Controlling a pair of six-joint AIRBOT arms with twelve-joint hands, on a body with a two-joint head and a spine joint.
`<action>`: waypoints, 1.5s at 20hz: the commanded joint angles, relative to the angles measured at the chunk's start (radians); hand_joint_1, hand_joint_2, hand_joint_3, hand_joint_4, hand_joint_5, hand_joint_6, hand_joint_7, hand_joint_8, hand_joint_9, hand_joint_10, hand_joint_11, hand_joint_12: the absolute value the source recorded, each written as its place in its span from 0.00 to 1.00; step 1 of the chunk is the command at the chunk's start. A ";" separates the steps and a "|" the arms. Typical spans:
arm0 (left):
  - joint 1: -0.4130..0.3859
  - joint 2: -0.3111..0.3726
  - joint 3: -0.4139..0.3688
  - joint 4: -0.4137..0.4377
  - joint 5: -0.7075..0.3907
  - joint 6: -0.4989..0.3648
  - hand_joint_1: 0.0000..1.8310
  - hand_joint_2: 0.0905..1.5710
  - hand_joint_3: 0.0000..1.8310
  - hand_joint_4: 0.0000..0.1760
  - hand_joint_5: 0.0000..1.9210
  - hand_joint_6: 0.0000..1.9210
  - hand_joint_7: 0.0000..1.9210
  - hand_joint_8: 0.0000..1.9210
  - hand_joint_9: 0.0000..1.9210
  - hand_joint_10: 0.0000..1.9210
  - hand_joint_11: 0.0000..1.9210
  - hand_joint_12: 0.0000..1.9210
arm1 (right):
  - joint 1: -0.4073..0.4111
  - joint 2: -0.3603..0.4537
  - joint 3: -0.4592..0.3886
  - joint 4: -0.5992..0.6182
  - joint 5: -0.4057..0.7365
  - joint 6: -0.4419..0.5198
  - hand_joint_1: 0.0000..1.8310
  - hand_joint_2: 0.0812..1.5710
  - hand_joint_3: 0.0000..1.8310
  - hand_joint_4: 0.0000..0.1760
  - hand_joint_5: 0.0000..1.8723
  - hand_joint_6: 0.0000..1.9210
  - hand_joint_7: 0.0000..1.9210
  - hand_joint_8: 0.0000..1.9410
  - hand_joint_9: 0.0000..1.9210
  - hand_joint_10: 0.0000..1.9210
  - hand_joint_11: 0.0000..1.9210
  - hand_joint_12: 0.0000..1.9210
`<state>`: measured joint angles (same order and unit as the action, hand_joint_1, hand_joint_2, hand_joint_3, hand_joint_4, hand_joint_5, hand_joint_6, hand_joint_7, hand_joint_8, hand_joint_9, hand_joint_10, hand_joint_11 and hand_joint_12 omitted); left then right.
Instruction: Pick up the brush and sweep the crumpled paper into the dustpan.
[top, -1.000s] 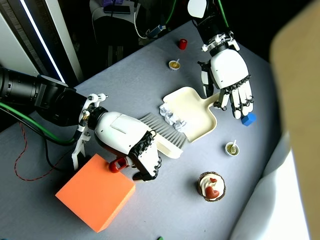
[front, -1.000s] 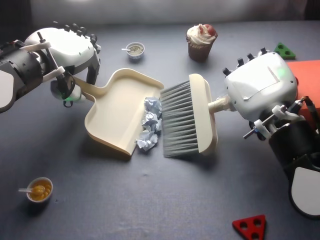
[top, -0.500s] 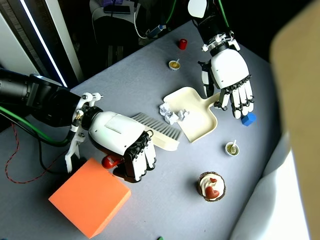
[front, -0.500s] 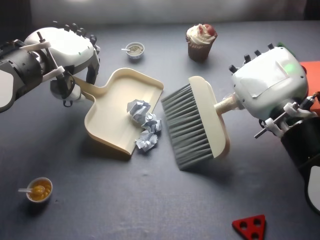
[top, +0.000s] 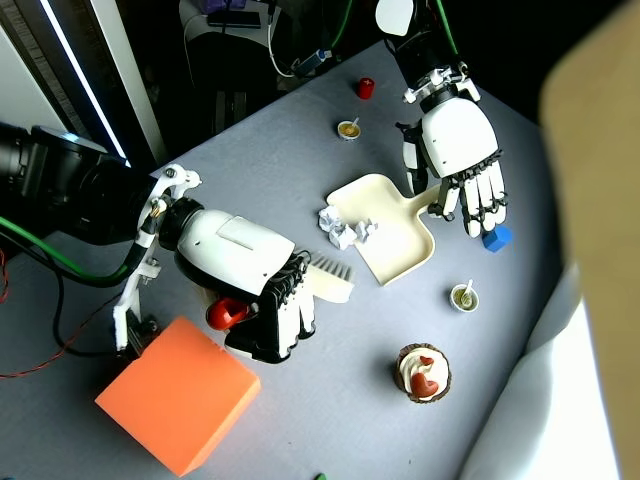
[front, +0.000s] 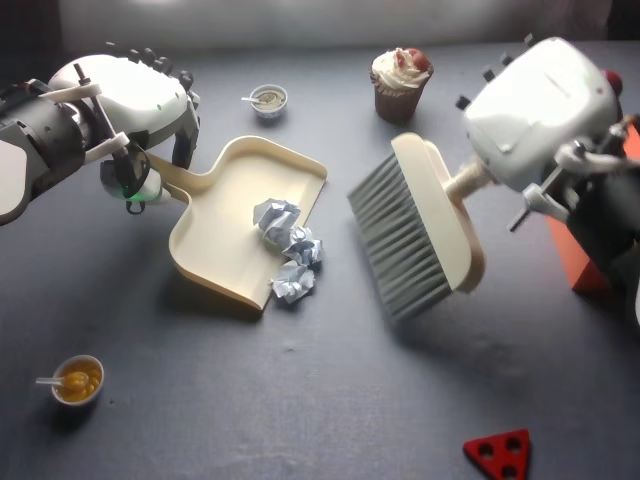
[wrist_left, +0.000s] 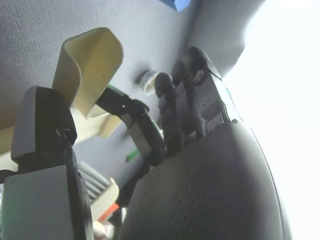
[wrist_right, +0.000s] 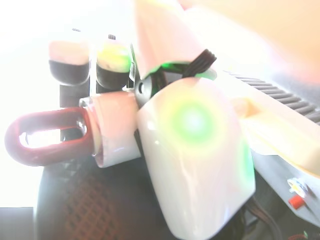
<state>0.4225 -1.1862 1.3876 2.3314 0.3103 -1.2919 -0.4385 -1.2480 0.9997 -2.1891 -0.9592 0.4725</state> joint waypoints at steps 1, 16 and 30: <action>-0.013 0.008 0.006 0.033 0.095 0.002 0.61 0.68 0.00 0.00 0.53 0.47 0.16 0.00 0.11 0.00 0.09 0.09 | 0.028 0.009 -0.007 -0.068 -0.058 -0.051 0.94 0.71 0.00 1.00 0.56 1.00 0.57 1.00 0.58 1.00 0.59 1.00; -0.023 0.002 0.008 0.033 0.095 0.002 0.62 0.68 0.00 0.00 0.54 0.46 0.19 0.00 0.13 0.00 0.08 0.12 | 0.316 -0.142 -0.045 0.556 -0.169 -0.780 0.95 0.70 0.00 1.00 0.57 1.00 0.58 1.00 0.61 1.00 0.59 1.00; -0.020 0.001 0.006 0.034 0.095 0.002 0.62 0.67 0.00 0.00 0.54 0.45 0.18 0.00 0.13 0.00 0.10 0.14 | 0.356 -0.254 0.044 0.646 -0.258 -0.914 0.91 0.71 0.00 1.00 0.57 1.00 0.62 1.00 0.63 1.00 0.61 1.00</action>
<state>0.4114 -1.1892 1.3876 2.3341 0.3126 -1.2922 -0.1009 -1.5051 1.0420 -1.4193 -1.1900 -0.4263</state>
